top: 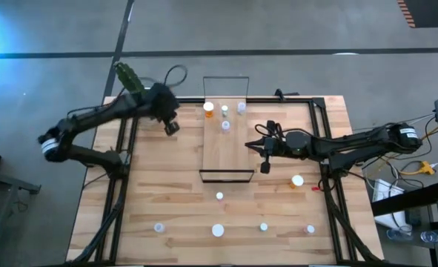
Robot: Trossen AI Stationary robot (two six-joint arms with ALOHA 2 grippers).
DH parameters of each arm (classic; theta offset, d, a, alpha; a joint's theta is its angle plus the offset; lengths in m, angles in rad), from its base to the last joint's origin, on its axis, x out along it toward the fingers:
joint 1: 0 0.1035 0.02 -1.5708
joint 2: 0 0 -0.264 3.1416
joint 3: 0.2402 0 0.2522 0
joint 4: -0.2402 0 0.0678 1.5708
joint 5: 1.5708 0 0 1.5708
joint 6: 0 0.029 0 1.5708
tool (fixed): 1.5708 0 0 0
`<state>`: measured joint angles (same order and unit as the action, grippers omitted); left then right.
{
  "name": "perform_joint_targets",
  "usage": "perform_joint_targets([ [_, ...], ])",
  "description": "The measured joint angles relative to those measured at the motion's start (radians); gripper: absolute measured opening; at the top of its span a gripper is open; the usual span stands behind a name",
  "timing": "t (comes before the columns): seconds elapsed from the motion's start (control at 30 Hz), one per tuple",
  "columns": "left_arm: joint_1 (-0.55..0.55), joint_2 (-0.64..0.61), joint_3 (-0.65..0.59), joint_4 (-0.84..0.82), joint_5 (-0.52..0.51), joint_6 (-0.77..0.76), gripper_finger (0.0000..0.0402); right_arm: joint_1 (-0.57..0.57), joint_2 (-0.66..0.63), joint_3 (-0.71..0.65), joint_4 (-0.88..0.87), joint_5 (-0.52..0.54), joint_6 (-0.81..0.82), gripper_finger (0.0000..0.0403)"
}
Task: Pick and place medicine bottles onto shelf by color
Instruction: Put the top pink transparent pill bottle on the shelf
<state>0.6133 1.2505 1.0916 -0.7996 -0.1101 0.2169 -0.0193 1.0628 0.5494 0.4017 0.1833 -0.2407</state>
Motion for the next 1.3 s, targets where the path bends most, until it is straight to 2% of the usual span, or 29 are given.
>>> perform_joint_targets([
  [0.13, 0.045, 0.184, 0.196, -0.198, 0.0, 0.198, 0.0006, 0.0, 0.027, 0.004, 0.001, 0.0, -0.006, 0.0009],
  [0.23, 0.055, 0.292, 0.292, -0.293, 0.0, 0.338, 0.0006, 0.0, 0.04, 0.004, 0.001, -0.001, -0.006, 0.0009],
  [0.33, 0.056, 0.357, 0.328, -0.31, -0.003, 0.474, 0.0006, 0.001, 0.048, 0.004, 0.001, -0.003, -0.006, 0.0009],
  [0.47, 0.056, 0.399, 0.31, -0.31, -0.02, 0.612, 0.0006, 0.008, 0.052, 0.004, 0.001, -0.003, -0.006, 0.0009],
  [0.63, 0.07, 0.426, 0.271, -0.309, -0.163, 0.604, 0.0006, 0.03, 0.049, 0.004, 0.001, -0.003, -0.014, 0.0009],
  [0.77, 0.088, 0.426, 0.222, -0.249, -0.16, 0.603, 0.0024, 0.048, 0.046, 0.004, 0.001, -0.003, -0.019, 0.0009],
  [0.93, 0.114, 0.425, 0.195, -0.173, -0.157, 0.602, 0.0083, 0.06, 0.046, 0.004, 0.002, -0.003, -0.023, 0.0009],
  [1.1, 0.139, 0.435, 0.189, -0.171, -0.125, 0.601, 0.0144, 0.061, 0.046, 0.004, 0.014, -0.002, -0.039, 0.0009],
  [1.3, 0.175, 0.468, 0.183, -0.135, -0.098, 0.582, 0.018, 0.061, 0.047, 0.004, 0.026, -0.003, -0.043, 0.0009],
])
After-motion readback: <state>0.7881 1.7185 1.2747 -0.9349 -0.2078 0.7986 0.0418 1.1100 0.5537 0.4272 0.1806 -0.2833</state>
